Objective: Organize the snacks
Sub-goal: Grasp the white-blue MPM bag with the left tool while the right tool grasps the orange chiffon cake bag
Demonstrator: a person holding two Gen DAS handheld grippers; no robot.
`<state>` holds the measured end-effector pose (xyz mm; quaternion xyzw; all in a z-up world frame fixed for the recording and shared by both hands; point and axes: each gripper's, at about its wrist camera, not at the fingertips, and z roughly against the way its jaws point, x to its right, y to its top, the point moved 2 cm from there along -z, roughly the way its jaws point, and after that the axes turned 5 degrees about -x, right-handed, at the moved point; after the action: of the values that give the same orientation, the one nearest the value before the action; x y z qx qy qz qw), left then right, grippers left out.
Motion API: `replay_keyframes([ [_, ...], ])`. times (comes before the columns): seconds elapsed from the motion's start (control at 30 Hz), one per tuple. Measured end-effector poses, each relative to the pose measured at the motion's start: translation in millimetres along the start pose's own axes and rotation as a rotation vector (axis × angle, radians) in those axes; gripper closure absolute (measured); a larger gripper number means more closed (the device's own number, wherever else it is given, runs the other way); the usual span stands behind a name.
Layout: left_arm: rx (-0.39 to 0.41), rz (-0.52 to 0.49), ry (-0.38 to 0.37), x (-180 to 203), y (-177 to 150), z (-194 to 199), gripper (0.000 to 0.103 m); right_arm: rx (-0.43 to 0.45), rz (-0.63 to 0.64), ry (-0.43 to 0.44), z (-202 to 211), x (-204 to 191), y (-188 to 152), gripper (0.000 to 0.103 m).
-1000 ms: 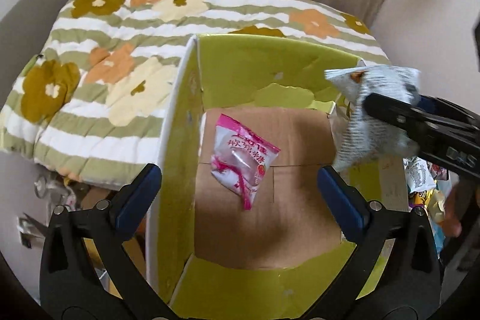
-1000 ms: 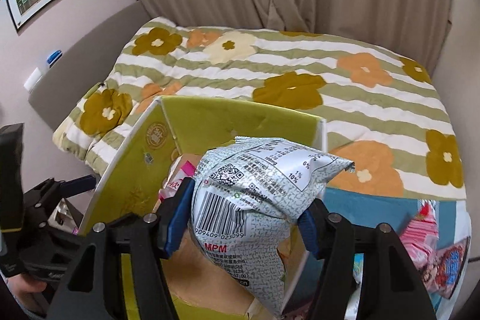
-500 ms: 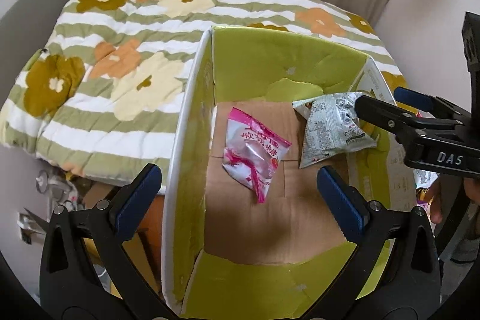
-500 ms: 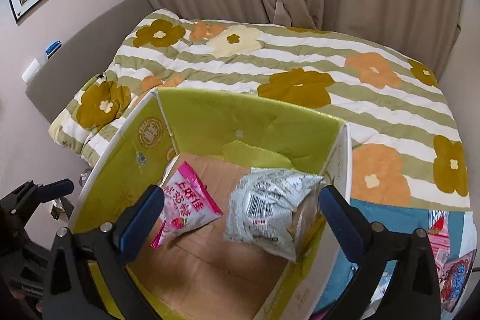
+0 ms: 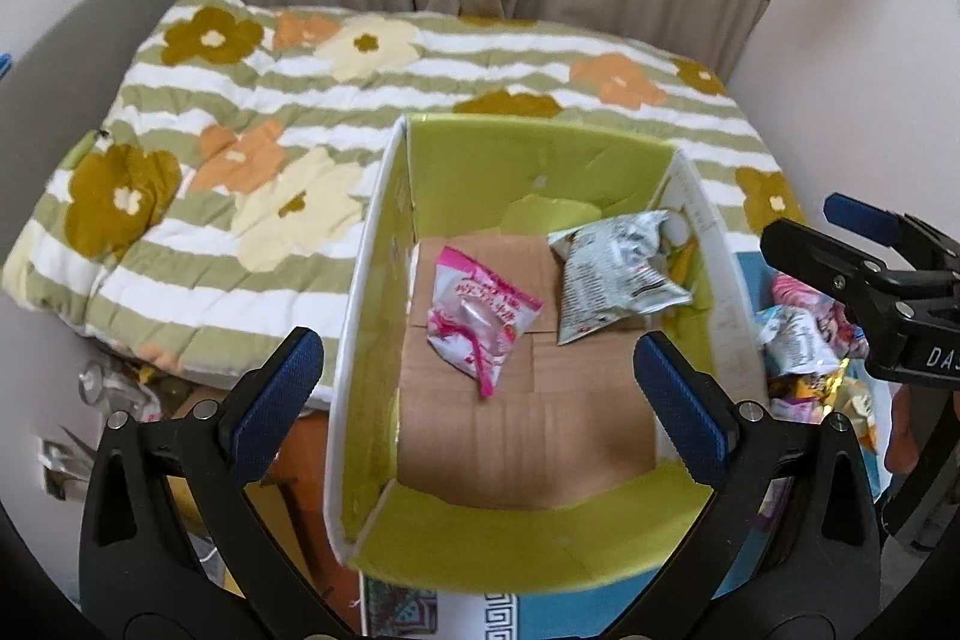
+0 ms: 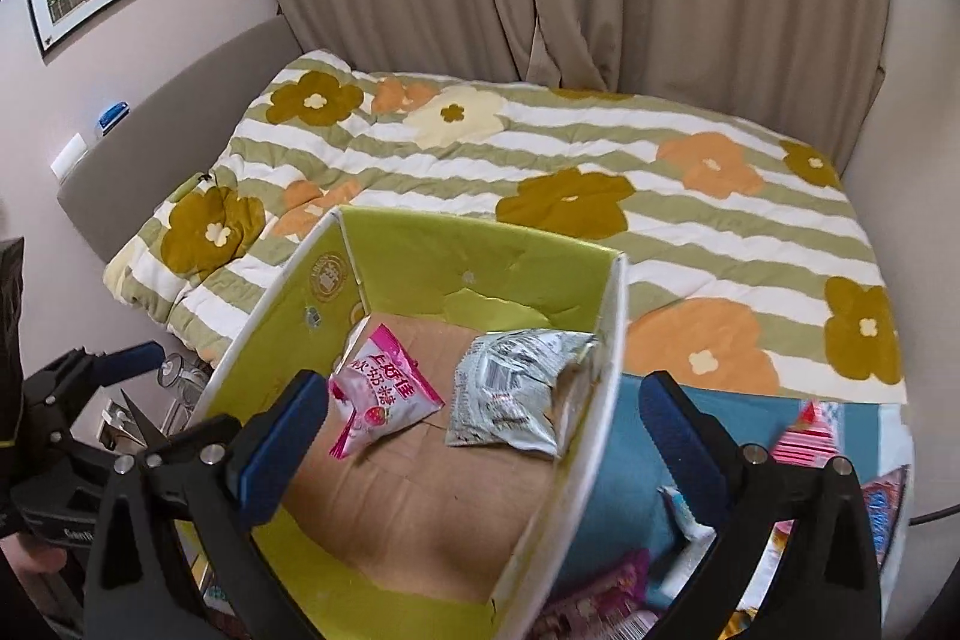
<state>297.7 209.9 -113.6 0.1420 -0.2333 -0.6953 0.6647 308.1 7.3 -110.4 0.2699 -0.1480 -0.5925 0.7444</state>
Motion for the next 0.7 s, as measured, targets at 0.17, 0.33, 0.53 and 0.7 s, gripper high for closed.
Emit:
replay_keyframes([
  [0.17,0.067,0.018,0.016,28,-19,39,0.000,0.060,-0.013,0.022,47,12,-18,0.000],
  [0.33,0.114,0.020,0.004,75,-44,70,0.000,0.101,-0.016,0.014,96,39,-47,0.000],
  [0.53,0.139,-0.005,-0.043,147,-82,86,0.000,0.121,-0.028,-0.030,146,87,-95,0.000],
  [0.7,0.115,-0.028,-0.082,206,-119,84,0.000,0.129,-0.037,-0.071,175,129,-140,0.000],
])
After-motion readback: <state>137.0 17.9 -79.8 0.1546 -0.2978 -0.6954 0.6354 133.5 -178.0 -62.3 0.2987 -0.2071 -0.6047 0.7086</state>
